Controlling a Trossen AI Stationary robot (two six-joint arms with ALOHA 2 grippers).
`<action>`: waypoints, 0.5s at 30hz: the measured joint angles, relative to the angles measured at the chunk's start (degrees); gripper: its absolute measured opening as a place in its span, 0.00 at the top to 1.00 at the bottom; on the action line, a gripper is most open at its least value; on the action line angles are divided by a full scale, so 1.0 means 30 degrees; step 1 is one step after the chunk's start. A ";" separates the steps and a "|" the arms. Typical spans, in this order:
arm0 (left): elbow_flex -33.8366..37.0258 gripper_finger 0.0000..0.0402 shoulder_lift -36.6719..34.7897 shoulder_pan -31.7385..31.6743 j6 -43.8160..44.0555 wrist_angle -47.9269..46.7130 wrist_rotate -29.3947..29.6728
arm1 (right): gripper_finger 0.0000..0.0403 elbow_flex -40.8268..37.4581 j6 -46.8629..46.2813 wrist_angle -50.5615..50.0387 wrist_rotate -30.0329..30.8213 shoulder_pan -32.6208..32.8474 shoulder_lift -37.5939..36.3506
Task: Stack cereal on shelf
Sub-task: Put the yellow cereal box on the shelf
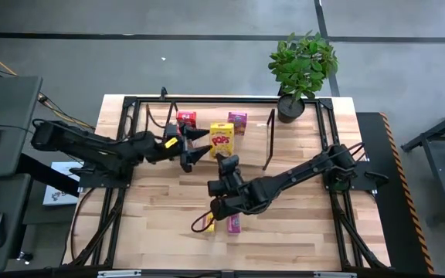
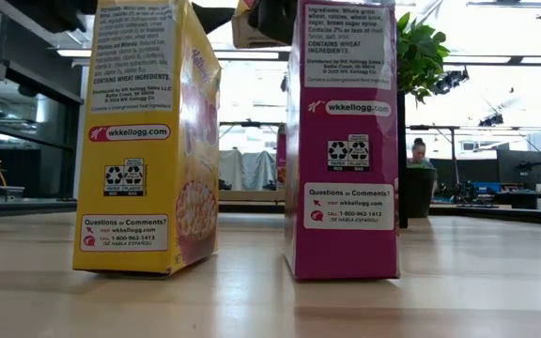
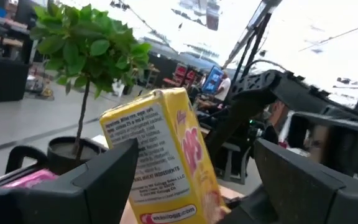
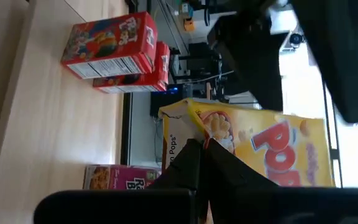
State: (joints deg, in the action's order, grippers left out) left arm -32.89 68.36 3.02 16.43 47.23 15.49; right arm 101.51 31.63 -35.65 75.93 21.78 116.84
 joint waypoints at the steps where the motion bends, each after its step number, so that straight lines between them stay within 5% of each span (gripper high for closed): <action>1: -0.0104 0.22 0.0044 -0.0066 0.0132 -0.0376 -0.0009 | 1.00 0.0000 0.0280 0.0188 -0.0050 0.0007 0.0000; 7: -0.0191 0.22 0.0084 -0.0157 0.0472 -0.1720 -0.0038 | 1.00 -0.0007 0.1346 0.1051 -0.0951 0.0149 0.0000; 15: -0.0188 0.22 -0.1082 -0.0143 0.0283 -0.2309 -0.0218 | 1.00 -0.0007 0.3183 0.1544 0.0692 0.0703 0.0007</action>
State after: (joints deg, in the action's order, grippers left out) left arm -33.45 65.12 2.59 17.28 40.31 14.83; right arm 101.49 41.18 -31.01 78.01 23.89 116.86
